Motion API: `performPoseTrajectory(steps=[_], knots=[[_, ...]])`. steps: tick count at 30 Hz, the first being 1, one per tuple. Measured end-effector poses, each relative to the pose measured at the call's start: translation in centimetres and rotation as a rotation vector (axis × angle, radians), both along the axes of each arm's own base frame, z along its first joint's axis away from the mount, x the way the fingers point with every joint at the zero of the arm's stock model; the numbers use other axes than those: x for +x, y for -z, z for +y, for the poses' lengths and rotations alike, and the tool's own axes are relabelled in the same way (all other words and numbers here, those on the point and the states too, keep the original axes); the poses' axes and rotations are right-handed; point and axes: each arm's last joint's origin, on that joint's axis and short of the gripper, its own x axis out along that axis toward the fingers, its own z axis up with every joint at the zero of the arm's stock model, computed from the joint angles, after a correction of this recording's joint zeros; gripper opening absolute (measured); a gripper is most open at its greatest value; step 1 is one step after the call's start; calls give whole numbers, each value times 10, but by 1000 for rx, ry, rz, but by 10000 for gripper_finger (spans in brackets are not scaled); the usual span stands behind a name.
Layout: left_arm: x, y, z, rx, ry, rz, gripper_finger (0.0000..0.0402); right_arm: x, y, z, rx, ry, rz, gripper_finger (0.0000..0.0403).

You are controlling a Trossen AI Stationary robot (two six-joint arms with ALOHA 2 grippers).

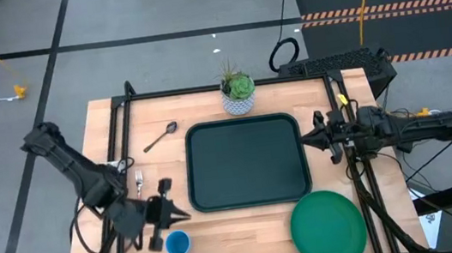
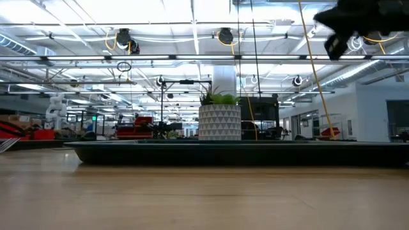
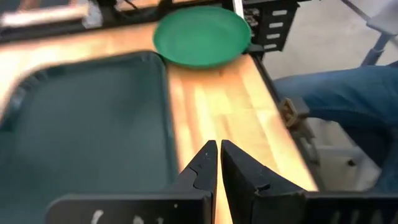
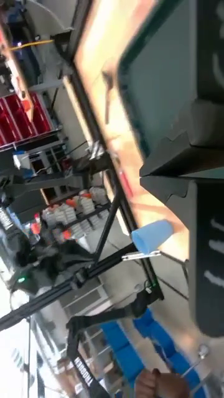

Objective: Pick and place plate/cup/fork/spoon on tray
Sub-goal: Put the blue cup on the black serving tray

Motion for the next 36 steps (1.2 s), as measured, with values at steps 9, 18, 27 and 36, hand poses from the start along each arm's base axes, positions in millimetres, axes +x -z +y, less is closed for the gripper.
performPoseTrajectory(steps=[9,18,27,36], knots=[[-5,2,-35,-78,-17,33,26,55,-29,17,-151,34,201,0],[13,0,-72,60,10,154,27,88,-12,42,-147,4,316,0],[18,20,-105,81,47,308,132,95,-6,54,-168,23,319,6],[16,17,-123,-45,-52,431,202,95,-5,54,-193,18,322,9]])
